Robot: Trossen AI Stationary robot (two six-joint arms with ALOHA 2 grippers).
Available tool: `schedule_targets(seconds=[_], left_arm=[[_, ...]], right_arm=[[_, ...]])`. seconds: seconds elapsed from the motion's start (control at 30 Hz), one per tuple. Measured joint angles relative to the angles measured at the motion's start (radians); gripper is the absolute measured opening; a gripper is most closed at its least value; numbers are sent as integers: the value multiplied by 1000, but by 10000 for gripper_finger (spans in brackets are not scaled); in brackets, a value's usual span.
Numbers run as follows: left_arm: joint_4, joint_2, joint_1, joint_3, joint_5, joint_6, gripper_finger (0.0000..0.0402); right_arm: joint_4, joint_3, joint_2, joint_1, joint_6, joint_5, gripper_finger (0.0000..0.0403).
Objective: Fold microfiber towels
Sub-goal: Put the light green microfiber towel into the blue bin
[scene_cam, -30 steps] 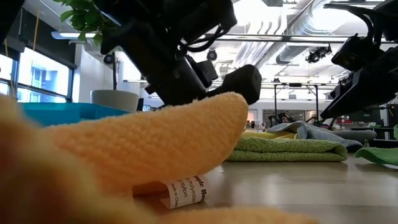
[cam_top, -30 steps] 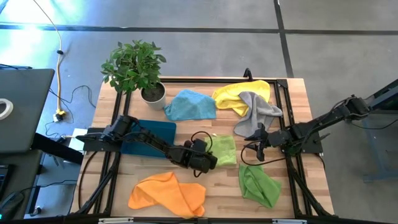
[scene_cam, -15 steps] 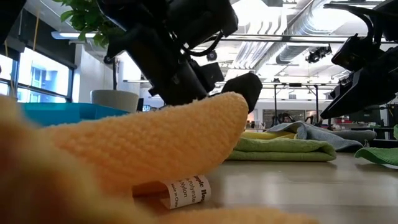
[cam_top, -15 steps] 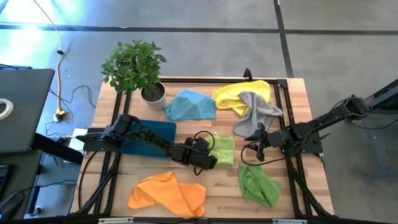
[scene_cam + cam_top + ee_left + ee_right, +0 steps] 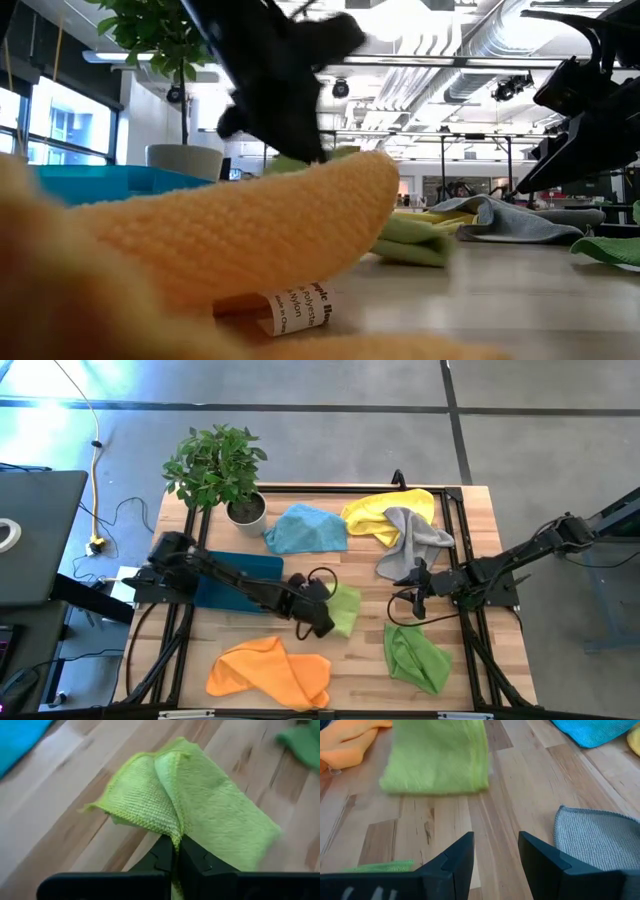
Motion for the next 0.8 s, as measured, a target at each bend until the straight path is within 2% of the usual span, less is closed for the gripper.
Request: schedule_targets(seconds=[0.23,0.47,0.63,0.8], left_arm=[[-288,-153,2,0,-6,-48,2],[-609,-259,0,0,-8,-173,1],[-809,-296,-10,0,-15,-256,1],[-935,-291,-35,0,-31,-320,1]], right_arm=[[-1,0,0,0,0,0,146],[-19,0,3,0,0,0,146],[-48,-1,5,0,0,0,146],[-63,-1,12,0,0,0,146]])
